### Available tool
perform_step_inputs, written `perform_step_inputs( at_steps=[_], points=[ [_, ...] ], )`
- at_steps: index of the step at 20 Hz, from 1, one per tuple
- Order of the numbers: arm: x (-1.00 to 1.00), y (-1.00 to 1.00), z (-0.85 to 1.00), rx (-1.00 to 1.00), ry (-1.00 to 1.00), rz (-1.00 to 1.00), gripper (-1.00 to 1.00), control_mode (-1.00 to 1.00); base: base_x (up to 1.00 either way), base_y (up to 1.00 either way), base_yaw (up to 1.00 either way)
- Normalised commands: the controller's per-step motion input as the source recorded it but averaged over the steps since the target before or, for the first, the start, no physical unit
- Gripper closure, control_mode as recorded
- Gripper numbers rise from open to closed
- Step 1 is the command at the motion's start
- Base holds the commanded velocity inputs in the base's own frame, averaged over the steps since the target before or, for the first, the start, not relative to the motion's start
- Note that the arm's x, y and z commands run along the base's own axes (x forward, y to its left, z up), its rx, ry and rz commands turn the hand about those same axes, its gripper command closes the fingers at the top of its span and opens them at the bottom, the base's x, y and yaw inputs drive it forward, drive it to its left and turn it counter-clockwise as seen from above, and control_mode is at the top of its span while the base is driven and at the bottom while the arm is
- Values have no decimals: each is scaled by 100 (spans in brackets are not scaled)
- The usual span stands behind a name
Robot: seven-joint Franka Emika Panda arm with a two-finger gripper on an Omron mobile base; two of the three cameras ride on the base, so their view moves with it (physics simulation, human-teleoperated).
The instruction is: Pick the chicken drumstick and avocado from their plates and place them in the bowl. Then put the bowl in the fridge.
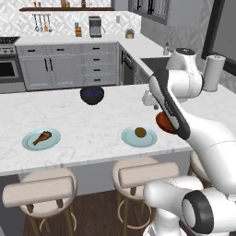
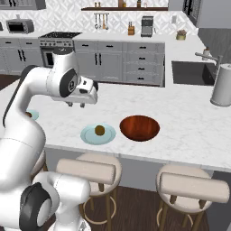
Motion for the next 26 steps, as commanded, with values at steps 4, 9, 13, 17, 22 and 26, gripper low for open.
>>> perform_step_inputs(
  at_steps=[4,9,13,17,22,26],
  points=[
    [-1,0,-31,-6,1,0,-100,-100,0,0,0],
    [44,0,-85,-12,1,-3,-100,-100,0,0,0],
    [100,0,-76,-4,4,-9,-100,-100,0,0,0],
    [88,0,-42,1,1,-5,-100,-100,0,0,0],
    [55,0,-44,0,0,0,-100,-100,0,0,0],
    [41,0,-49,0,0,0,-100,-100,0,0,0]
  ],
)
